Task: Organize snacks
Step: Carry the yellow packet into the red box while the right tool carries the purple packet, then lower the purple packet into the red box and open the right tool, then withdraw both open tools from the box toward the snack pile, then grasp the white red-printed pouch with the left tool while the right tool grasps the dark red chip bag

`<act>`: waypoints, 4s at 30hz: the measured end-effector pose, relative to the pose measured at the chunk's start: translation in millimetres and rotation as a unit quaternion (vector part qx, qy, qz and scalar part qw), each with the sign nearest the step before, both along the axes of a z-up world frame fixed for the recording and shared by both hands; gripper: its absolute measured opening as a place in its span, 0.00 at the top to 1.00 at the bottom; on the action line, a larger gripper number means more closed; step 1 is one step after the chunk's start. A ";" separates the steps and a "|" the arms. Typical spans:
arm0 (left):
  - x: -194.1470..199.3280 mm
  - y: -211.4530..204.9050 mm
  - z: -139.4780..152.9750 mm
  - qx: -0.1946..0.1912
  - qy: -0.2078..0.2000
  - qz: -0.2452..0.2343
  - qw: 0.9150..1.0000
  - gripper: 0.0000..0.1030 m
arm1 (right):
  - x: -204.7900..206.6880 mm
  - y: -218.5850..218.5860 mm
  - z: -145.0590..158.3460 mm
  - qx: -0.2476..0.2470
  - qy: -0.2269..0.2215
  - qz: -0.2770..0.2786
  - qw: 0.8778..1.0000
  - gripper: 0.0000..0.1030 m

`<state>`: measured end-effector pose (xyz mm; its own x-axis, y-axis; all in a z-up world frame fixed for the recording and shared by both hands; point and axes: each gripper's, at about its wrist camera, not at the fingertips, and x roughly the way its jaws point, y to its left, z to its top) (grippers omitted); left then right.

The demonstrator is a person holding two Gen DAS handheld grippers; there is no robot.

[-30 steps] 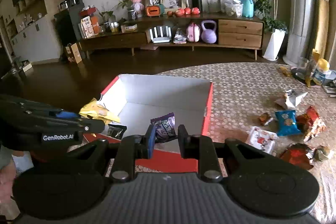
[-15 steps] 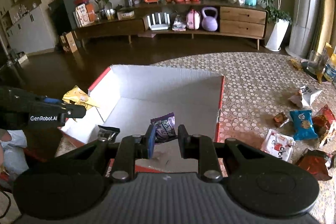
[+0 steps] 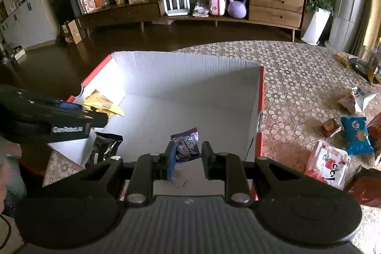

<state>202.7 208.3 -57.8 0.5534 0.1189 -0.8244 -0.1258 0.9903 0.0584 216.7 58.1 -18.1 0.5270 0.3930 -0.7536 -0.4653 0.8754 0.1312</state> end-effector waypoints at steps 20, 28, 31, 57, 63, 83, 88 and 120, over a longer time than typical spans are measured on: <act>-1.9 -2.1 -3.7 0.003 -0.002 0.009 1.000 0.25 | -2.7 2.7 -5.2 0.006 0.013 0.009 1.000 0.78; -17.0 -3.3 12.5 0.012 -0.020 0.019 1.000 0.14 | -14.7 -7.0 6.8 0.022 0.007 0.010 1.000 0.46; -23.7 -3.6 18.5 0.014 -0.026 0.021 0.999 0.13 | -21.3 -11.7 14.6 0.034 -0.002 0.010 0.999 0.41; -90.9 -59.7 75.2 0.002 -0.101 -0.017 0.995 0.06 | -86.2 -86.6 69.5 0.077 -0.056 -0.004 0.996 0.23; -102.9 -86.1 87.1 -0.008 -0.124 -0.035 0.992 0.02 | -103.0 -122.8 82.5 0.085 -0.075 -0.017 0.993 0.18; -83.7 -198.6 62.3 -0.051 -0.130 -0.114 0.984 0.00 | -117.9 -265.3 57.9 0.054 -0.078 -0.111 0.989 0.10; -59.2 -216.4 46.7 -0.062 -0.106 -0.108 0.986 0.00 | -109.1 -288.0 42.2 0.045 -0.071 -0.131 0.988 0.10; 87.1 -274.1 -63.4 -0.044 -0.005 -0.103 0.994 0.00 | 48.0 -320.9 -59.0 0.101 0.039 -0.268 0.958 0.10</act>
